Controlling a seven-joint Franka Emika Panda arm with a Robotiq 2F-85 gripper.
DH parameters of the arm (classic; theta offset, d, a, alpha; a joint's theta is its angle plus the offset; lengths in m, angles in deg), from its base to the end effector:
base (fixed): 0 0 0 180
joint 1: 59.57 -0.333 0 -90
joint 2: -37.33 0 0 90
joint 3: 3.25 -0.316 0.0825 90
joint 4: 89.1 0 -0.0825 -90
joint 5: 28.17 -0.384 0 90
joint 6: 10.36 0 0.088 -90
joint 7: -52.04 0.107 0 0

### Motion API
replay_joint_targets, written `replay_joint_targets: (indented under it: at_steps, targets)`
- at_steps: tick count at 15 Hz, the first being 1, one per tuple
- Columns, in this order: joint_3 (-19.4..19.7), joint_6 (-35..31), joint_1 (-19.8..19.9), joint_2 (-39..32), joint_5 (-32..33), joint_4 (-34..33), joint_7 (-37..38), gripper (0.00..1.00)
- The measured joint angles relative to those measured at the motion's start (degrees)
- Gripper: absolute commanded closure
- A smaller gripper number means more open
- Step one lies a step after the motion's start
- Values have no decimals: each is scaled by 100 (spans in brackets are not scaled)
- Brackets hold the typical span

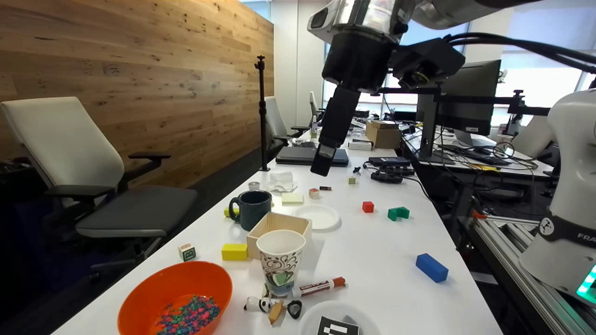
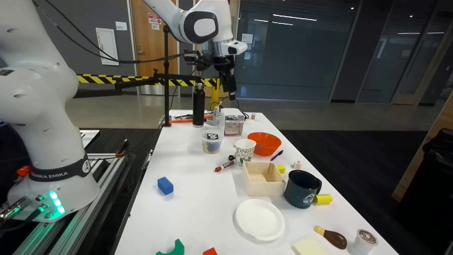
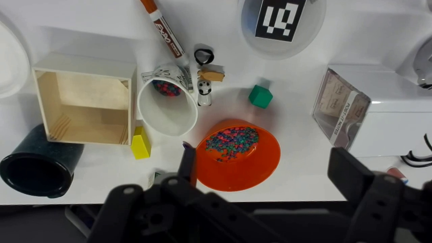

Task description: Remove the lid from the clear container.

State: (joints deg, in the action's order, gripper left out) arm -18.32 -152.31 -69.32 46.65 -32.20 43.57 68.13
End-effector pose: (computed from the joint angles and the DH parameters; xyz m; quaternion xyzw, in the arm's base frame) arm 0.4659 0.2183 0.4397 -0.9858 -0.0530 -0.1476 0.0601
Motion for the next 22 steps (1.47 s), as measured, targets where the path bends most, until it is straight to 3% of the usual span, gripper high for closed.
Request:
replay_joint_targets:
  at_steps: [8, 14, 22]
  targets:
    - [-21, -175, -44, -170, -17, -24, 168, 0]
    - [-123, -880, -296, -1585, 246, -618, 1102, 0]
    - [778, -846, -916, -2629, 1097, -1435, 2080, 0]
